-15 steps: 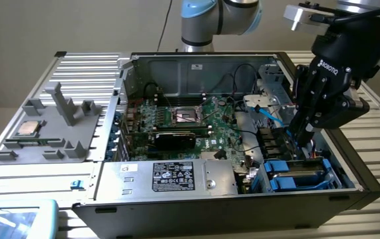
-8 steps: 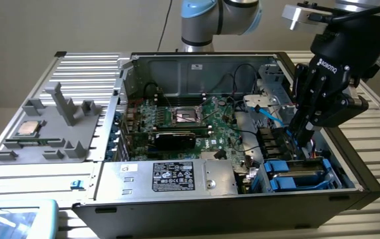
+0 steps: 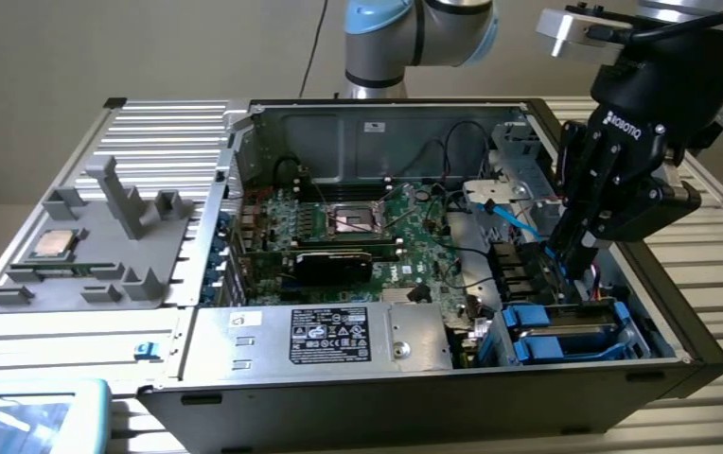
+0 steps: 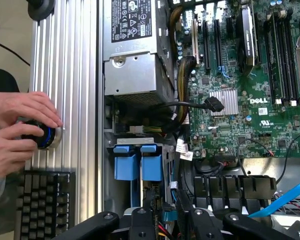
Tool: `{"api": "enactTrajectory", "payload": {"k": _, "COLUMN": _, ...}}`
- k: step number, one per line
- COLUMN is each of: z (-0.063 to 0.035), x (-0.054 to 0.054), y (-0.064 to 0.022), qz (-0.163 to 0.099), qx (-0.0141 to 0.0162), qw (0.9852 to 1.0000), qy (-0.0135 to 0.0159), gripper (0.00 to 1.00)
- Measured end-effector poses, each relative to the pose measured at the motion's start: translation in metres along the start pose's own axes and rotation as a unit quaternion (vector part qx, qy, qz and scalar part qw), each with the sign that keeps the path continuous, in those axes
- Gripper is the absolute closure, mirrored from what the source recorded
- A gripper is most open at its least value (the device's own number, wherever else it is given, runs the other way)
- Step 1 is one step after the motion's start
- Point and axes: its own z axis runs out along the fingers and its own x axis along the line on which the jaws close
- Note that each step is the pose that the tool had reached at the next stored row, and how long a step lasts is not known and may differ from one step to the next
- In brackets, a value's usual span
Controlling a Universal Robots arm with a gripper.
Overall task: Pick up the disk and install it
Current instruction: 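Insert the first disk wire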
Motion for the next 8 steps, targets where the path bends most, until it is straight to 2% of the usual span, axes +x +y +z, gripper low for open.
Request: {"api": "enactTrajectory", "payload": {"k": 8, "z": 0.0047, "x": -0.0011, "y": -0.0008, "qz": 0.0, "qx": 0.0015, "qw": 1.0, "qy": -0.0001, "gripper": 0.69}}
